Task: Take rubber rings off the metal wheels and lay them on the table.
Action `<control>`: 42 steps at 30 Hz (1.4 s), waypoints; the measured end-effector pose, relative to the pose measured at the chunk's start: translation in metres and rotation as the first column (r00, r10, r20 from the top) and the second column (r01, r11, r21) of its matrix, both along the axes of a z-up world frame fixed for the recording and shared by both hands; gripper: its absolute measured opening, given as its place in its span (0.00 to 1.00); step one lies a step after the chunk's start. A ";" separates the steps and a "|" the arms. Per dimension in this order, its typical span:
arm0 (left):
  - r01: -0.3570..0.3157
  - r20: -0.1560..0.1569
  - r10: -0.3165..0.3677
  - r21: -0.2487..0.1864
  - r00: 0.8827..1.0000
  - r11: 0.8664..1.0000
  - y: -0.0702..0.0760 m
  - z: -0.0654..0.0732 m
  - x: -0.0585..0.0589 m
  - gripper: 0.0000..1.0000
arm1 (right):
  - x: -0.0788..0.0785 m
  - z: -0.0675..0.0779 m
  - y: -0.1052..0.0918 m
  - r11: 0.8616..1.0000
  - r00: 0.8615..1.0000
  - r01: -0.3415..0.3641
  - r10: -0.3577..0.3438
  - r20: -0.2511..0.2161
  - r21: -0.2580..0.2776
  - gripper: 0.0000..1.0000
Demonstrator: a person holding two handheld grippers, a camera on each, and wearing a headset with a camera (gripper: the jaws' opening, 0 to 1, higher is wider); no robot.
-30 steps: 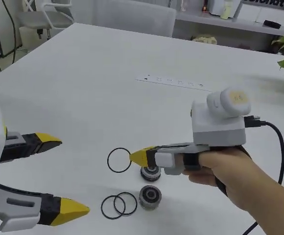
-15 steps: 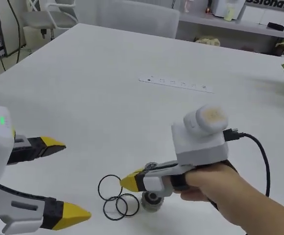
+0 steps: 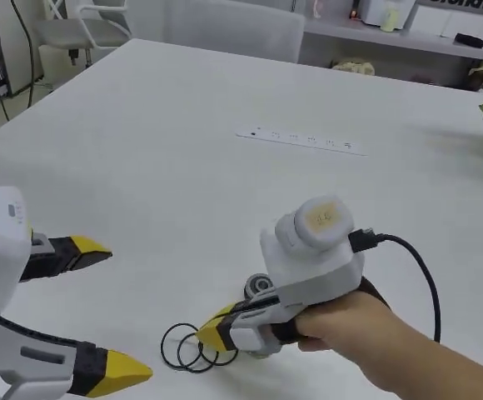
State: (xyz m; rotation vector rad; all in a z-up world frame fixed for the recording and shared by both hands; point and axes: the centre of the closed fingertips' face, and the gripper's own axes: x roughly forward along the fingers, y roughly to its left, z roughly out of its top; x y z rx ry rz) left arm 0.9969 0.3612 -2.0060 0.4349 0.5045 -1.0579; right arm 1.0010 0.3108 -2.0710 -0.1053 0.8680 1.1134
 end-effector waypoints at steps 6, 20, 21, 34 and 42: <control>-0.001 -0.002 0.001 0.006 1.000 1.000 0.001 -0.001 0.000 0.75 | 0.002 0.001 0.000 1.000 1.000 0.010 -0.010 0.004 0.005 0.02; 0.000 -0.002 0.000 0.011 1.000 1.000 0.000 -0.001 -0.001 0.75 | 0.019 0.017 -0.008 0.995 0.996 0.086 -0.087 0.019 0.058 0.02; 0.001 -0.003 -0.001 0.012 1.000 1.000 0.000 -0.002 -0.001 0.75 | 0.021 0.021 -0.008 0.992 0.995 0.100 -0.102 0.015 0.080 0.02; 0.006 -0.010 -0.006 0.019 1.000 1.000 0.000 -0.003 -0.002 0.75 | 0.061 0.060 -0.038 0.943 0.958 0.266 -0.282 0.056 0.198 0.03; 0.022 -0.019 -0.021 0.014 1.000 1.000 -0.003 -0.004 -0.005 0.74 | 0.081 0.071 -0.065 0.906 0.921 0.358 -0.382 0.074 0.227 0.03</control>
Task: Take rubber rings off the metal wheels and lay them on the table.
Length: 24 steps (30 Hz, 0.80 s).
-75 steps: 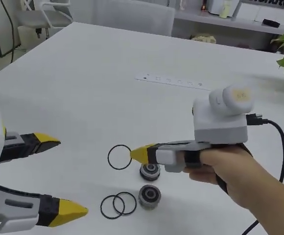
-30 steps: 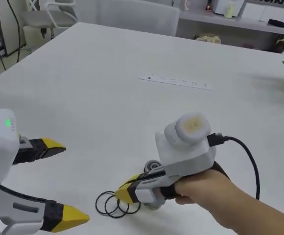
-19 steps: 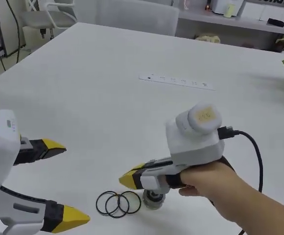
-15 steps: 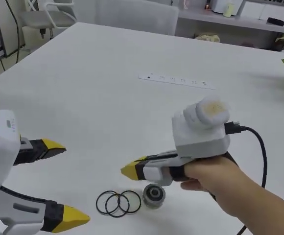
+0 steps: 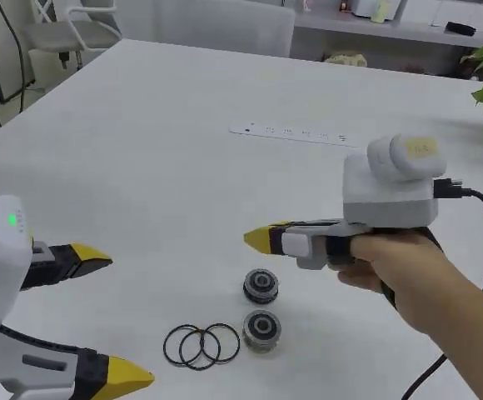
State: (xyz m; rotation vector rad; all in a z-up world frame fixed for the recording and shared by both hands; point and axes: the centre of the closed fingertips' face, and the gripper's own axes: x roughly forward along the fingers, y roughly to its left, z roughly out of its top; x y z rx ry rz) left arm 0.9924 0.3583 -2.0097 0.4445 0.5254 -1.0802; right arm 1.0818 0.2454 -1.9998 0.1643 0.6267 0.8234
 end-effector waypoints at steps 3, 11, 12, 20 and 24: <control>0.003 -0.005 -0.003 -0.033 1.000 0.999 -0.003 0.007 -0.001 0.75 | 0.002 0.002 -0.006 1.000 1.000 0.028 -0.028 0.001 0.009 0.03; 0.026 0.060 -0.021 -0.084 0.998 0.996 -0.011 0.046 0.010 0.76 | 0.008 0.003 -0.026 0.995 0.995 0.096 -0.096 -0.003 0.002 0.05; 0.029 0.064 -0.023 -0.081 0.998 0.996 -0.011 0.047 0.011 0.76 | 0.009 0.003 -0.027 0.995 0.995 0.099 -0.099 -0.002 0.002 0.05; 0.084 0.165 -0.077 -0.034 0.983 0.996 -0.017 0.080 0.027 0.76 | 0.012 0.006 -0.039 0.991 0.991 0.136 -0.136 0.002 0.011 0.06; 0.122 0.212 -0.107 -0.058 0.971 0.991 -0.028 0.103 0.035 0.76 | 0.013 0.006 -0.042 0.988 0.988 0.152 -0.152 -0.005 0.011 0.08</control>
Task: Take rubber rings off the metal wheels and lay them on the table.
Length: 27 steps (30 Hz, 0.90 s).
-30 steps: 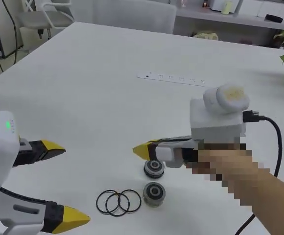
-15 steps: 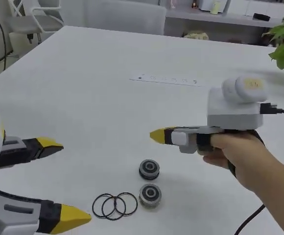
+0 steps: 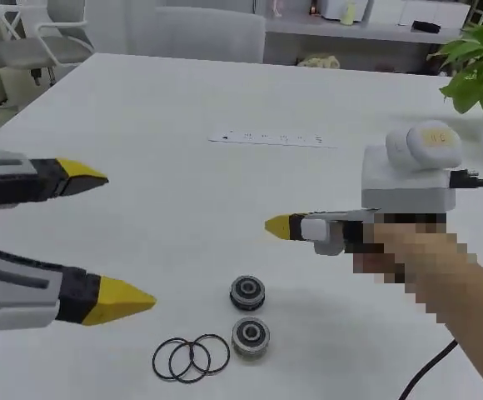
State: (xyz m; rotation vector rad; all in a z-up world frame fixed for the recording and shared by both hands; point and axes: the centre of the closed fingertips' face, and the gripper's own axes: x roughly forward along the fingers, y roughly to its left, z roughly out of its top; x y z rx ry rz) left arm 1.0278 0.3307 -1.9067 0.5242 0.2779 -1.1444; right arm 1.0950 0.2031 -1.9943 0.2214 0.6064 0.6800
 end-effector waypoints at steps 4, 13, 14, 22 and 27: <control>0.036 0.045 -0.035 -0.018 0.998 0.999 -0.013 0.018 0.011 0.75 | 0.000 -0.004 -0.001 1.000 1.000 -0.005 0.005 -0.002 -0.021 0.10; 0.122 0.103 -0.119 -0.021 0.987 0.992 -0.048 0.034 0.032 0.73 | -0.003 -0.010 0.000 0.998 1.000 -0.029 0.029 0.002 -0.056 0.12; 0.126 0.116 -0.123 -0.014 0.986 0.992 -0.052 0.035 0.035 0.72 | -0.003 -0.011 0.001 0.998 0.999 -0.032 0.032 0.001 -0.056 0.12; 0.201 0.147 -0.187 -0.084 0.971 0.976 -0.086 0.041 0.048 0.65 | -0.007 -0.022 0.000 0.994 0.998 -0.058 0.057 -0.006 -0.092 0.14; 0.201 0.158 -0.183 -0.108 0.970 0.974 -0.099 0.023 0.059 0.63 | -0.005 -0.026 -0.002 0.994 0.998 -0.063 0.062 -0.014 -0.094 0.14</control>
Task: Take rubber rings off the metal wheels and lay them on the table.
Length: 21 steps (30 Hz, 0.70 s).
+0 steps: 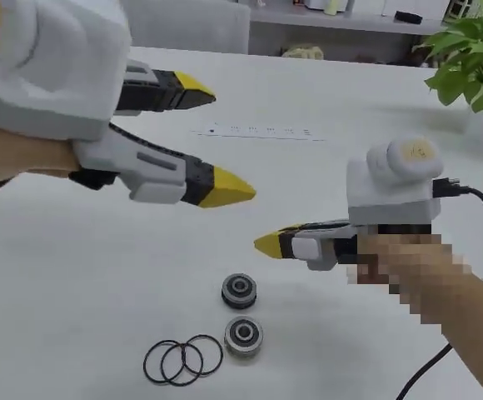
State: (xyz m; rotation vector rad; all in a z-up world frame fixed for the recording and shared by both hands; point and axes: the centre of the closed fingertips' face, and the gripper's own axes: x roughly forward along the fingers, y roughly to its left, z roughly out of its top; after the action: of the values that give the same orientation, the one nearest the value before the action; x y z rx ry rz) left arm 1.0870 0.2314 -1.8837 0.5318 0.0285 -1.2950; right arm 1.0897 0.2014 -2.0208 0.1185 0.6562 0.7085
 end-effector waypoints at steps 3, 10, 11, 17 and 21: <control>-0.027 0.003 0.027 -0.026 1.000 0.999 -0.005 -0.016 0.008 0.59 | 0.000 -0.002 -0.001 1.000 1.000 -0.002 0.002 0.003 -0.008 0.13; -0.047 -0.080 0.051 0.051 0.996 0.998 -0.005 -0.085 0.003 0.45 | -0.002 -0.011 -0.001 0.999 1.000 -0.013 0.013 -0.019 -0.029 0.13; -0.034 -0.078 0.040 0.072 0.996 0.997 -0.006 -0.092 0.001 0.43 | -0.003 -0.014 -0.001 0.999 0.999 -0.021 0.020 -0.025 -0.038 0.14; -0.034 -0.148 0.045 0.079 0.988 0.996 -0.012 -0.116 -0.006 0.42 | -0.009 -0.021 0.004 0.996 0.997 -0.066 0.064 -0.041 -0.060 0.15; -0.004 -0.173 0.027 0.129 0.985 0.992 -0.014 -0.137 -0.014 0.37 | -0.017 -0.029 0.008 0.991 0.992 -0.111 0.105 -0.076 -0.080 0.15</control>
State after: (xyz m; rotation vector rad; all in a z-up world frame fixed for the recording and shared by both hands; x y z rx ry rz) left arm 1.0729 0.2178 -2.0209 0.5253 0.2632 -1.3271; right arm 1.0724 0.2094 -2.0500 0.0311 0.7643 0.7829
